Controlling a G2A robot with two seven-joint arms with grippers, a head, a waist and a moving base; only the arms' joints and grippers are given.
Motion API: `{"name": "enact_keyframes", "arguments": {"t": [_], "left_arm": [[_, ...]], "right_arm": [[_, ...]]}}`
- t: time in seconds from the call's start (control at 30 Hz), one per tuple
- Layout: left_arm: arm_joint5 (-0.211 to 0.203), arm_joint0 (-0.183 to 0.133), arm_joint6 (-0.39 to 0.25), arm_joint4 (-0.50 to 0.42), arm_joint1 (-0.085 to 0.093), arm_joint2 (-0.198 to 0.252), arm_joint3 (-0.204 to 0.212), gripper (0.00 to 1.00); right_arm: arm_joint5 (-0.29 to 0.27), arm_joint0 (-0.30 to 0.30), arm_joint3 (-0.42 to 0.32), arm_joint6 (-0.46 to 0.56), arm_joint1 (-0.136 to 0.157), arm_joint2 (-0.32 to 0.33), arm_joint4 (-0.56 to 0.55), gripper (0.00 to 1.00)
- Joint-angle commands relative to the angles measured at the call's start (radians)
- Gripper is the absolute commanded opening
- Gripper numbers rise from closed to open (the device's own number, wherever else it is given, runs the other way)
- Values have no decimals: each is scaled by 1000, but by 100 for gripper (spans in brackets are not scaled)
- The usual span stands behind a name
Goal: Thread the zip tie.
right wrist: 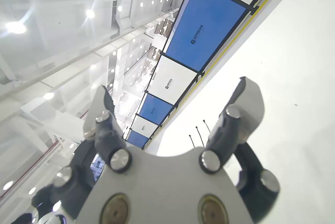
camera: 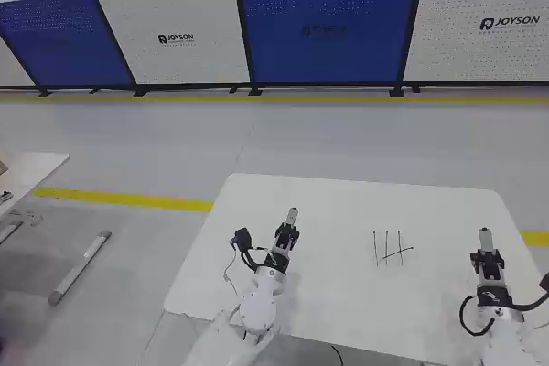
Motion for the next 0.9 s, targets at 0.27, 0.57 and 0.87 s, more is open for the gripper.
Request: {"name": "enact_keyframes", "arguments": {"t": [0.27, 0.57, 0.87], "left_arm": [[0, 0, 0, 0, 0, 0, 0, 100], [0, 0, 0, 0, 0, 0, 0, 100], [0, 0, 0, 0, 0, 0, 0, 100]], "right_arm": [[16, 24, -20, 141, 9, 51, 60, 100], [54, 106, -30, 606, 50, 162, 130, 100], [40, 191, 8, 959, 86, 171, 13, 100]]}}
